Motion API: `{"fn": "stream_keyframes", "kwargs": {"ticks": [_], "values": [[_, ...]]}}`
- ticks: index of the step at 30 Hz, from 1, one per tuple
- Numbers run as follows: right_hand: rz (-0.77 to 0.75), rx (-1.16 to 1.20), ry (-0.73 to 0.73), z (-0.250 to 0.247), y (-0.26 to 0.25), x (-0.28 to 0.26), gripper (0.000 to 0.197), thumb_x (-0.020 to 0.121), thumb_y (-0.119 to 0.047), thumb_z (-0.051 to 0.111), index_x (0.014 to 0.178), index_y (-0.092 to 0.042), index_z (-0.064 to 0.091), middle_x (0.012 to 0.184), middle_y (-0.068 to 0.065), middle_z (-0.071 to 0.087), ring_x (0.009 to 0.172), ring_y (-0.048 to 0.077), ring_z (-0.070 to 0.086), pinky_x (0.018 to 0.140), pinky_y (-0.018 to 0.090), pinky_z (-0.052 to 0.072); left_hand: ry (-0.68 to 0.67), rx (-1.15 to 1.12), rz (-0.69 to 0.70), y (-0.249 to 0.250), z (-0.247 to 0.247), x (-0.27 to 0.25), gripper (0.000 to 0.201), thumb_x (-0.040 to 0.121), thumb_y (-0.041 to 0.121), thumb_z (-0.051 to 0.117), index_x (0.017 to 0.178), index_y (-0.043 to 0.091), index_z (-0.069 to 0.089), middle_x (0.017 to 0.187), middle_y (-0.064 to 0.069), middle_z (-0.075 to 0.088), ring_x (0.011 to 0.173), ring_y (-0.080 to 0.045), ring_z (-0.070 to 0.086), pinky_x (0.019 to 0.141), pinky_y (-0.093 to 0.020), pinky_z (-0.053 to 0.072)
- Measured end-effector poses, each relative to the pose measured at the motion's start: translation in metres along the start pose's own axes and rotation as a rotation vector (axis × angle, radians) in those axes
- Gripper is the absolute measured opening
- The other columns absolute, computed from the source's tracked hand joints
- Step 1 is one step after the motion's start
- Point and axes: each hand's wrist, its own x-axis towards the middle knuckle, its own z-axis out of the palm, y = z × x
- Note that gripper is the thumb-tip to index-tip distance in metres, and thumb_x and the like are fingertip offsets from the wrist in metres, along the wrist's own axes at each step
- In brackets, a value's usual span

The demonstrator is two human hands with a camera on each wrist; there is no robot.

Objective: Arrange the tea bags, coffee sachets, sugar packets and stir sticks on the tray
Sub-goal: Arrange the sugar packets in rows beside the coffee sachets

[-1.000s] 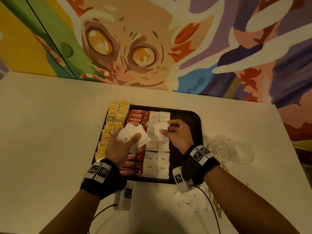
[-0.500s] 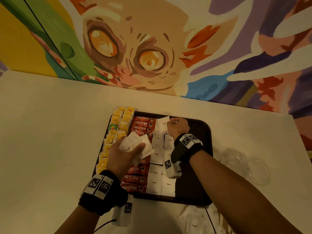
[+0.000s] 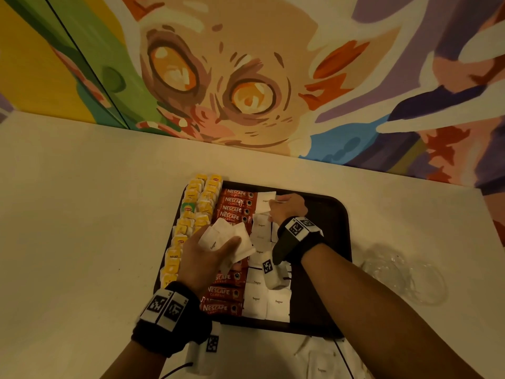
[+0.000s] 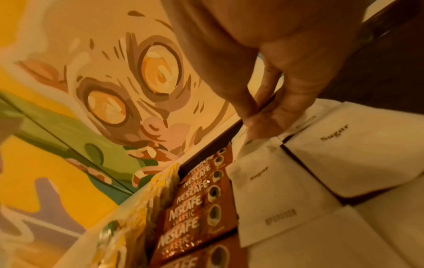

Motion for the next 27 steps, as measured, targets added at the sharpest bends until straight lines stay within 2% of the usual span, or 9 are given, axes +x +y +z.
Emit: {"fn": "stream_keyframes", "kwargs": {"ticks": [5,8,12,15,18,20,22,25,27], "values": [[-0.039,-0.085,0.004,-0.001,0.003,-0.001,0.029,0.086,-0.015,0.074,0.113,-0.008,0.064,0.117,0.014,0.066,0.104,0.030,0.067,0.088,0.042,0.058,-0.009,-0.033,-0.012,0.004,0.000,-0.002,0.030,0.078,0.020,0.075,0.104,0.016,0.061,0.099,-0.006,0.072,0.079,-0.023,0.073,0.065,-0.049,0.060],[-0.084,-0.120,0.024,-0.006,0.006,-0.001,0.022,0.086,-0.019,0.074,0.104,-0.011,0.064,0.113,0.010,0.066,0.106,0.028,0.064,0.090,0.039,0.056,-0.008,-0.053,0.000,0.007,0.001,-0.003,0.026,0.081,0.018,0.073,0.103,0.015,0.061,0.093,-0.005,0.073,0.077,-0.024,0.073,0.064,-0.047,0.060],[-0.157,-0.091,0.034,-0.014,0.011,-0.006,0.019,0.089,-0.026,0.070,0.103,-0.015,0.063,0.112,0.006,0.066,0.102,0.024,0.065,0.087,0.040,0.057,-0.010,-0.024,0.016,0.008,0.004,0.000,0.020,0.084,0.019,0.071,0.101,0.019,0.062,0.087,0.000,0.074,0.072,-0.020,0.073,0.062,-0.042,0.061],[-0.243,-0.005,-0.127,-0.021,0.014,-0.025,0.021,0.093,-0.035,0.063,0.104,-0.017,0.064,0.106,0.003,0.069,0.089,0.016,0.068,0.081,0.035,0.059,0.032,0.045,0.036,0.007,0.005,0.005,0.020,0.081,0.025,0.074,0.099,0.025,0.063,0.093,0.002,0.072,0.081,-0.017,0.071,0.066,-0.039,0.061],[-0.328,0.010,-0.451,-0.034,0.015,-0.056,0.031,0.094,-0.043,0.059,0.107,-0.016,0.064,0.098,0.000,0.069,0.075,0.012,0.066,0.068,0.030,0.057,0.017,0.054,0.030,0.013,0.009,0.006,0.020,0.084,0.024,0.072,0.101,0.022,0.062,0.086,-0.001,0.072,0.072,-0.021,0.071,0.061,-0.039,0.061],[-0.383,-0.026,-0.606,-0.042,0.019,-0.069,0.030,0.092,-0.037,0.063,0.111,-0.014,0.064,0.098,-0.002,0.066,0.076,0.013,0.067,0.063,0.025,0.057,-0.038,0.008,0.027,0.018,0.012,0.006,0.019,0.087,0.021,0.068,0.105,0.017,0.062,0.086,-0.007,0.073,0.069,-0.031,0.071,0.057,-0.040,0.059],[-0.424,-0.035,-0.665,-0.046,0.025,-0.073,0.019,0.090,-0.024,0.069,0.106,-0.015,0.064,0.094,-0.003,0.066,0.072,0.014,0.067,0.061,0.024,0.057,-0.038,-0.003,0.047,0.020,0.015,0.008,0.019,0.089,0.020,0.066,0.106,0.013,0.063,0.091,-0.008,0.073,0.077,-0.029,0.071,0.056,-0.034,0.058],[-0.389,0.081,-0.638,-0.048,0.033,-0.067,0.011,0.089,-0.012,0.070,0.098,-0.014,0.066,0.091,0.003,0.068,0.068,0.016,0.068,0.064,0.029,0.058,-0.048,-0.063,0.028,0.025,0.021,0.007,0.017,0.094,0.013,0.058,0.110,0.010,0.061,0.097,-0.004,0.069,0.085,-0.017,0.070,0.055,-0.023,0.055],[-0.350,0.175,-0.558,-0.051,0.035,-0.058,0.012,0.089,-0.009,0.068,0.102,-0.009,0.067,0.098,0.007,0.070,0.071,0.018,0.068,0.066,0.030,0.059,-0.076,-0.166,-0.038,0.029,0.023,0.005,0.019,0.095,0.005,0.053,0.113,0.011,0.058,0.101,-0.005,0.066,0.085,-0.019,0.069,0.053,-0.027,0.057]]}}
